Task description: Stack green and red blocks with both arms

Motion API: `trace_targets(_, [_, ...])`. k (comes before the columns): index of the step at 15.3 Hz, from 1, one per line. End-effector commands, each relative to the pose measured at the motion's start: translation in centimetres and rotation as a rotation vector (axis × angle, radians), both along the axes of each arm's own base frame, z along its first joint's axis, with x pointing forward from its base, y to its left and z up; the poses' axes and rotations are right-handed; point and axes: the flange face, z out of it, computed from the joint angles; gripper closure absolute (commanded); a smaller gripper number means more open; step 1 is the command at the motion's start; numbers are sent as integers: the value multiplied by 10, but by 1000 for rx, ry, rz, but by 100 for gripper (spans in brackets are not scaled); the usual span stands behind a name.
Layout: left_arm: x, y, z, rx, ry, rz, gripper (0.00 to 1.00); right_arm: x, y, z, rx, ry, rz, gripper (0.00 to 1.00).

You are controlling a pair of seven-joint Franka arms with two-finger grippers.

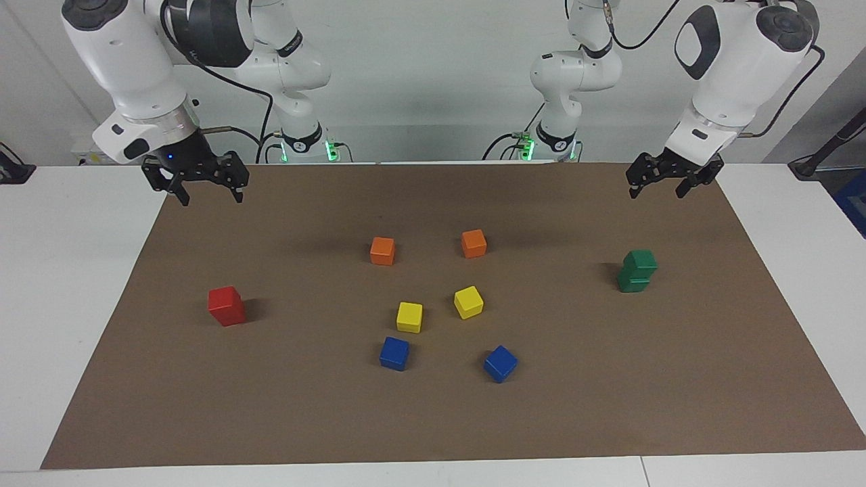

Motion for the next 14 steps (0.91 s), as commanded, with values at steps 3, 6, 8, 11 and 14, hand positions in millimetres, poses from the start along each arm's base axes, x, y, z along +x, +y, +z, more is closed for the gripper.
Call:
trace_targets(3, [-3,-6,13,10,-10,18,0,-6,-1,-2,2,-2,-18,0])
trace_targets(6, [-2,-12,17,15,-18,19,0,-6,-1,-2,2,-2,-18,0])
trace_targets(8, [-2,-13,21,12,-27,16,0,-6,-2,-2,2,-1,-19,0])
trace_targets(11, [-3,-12,20,11,-30,18,0,-6,-2,-1,2,-2,-19,0])
trace_targets(14, [-3,-11,19,12,-30,19,0,-6,-2,-1,2,-4,-19,0])
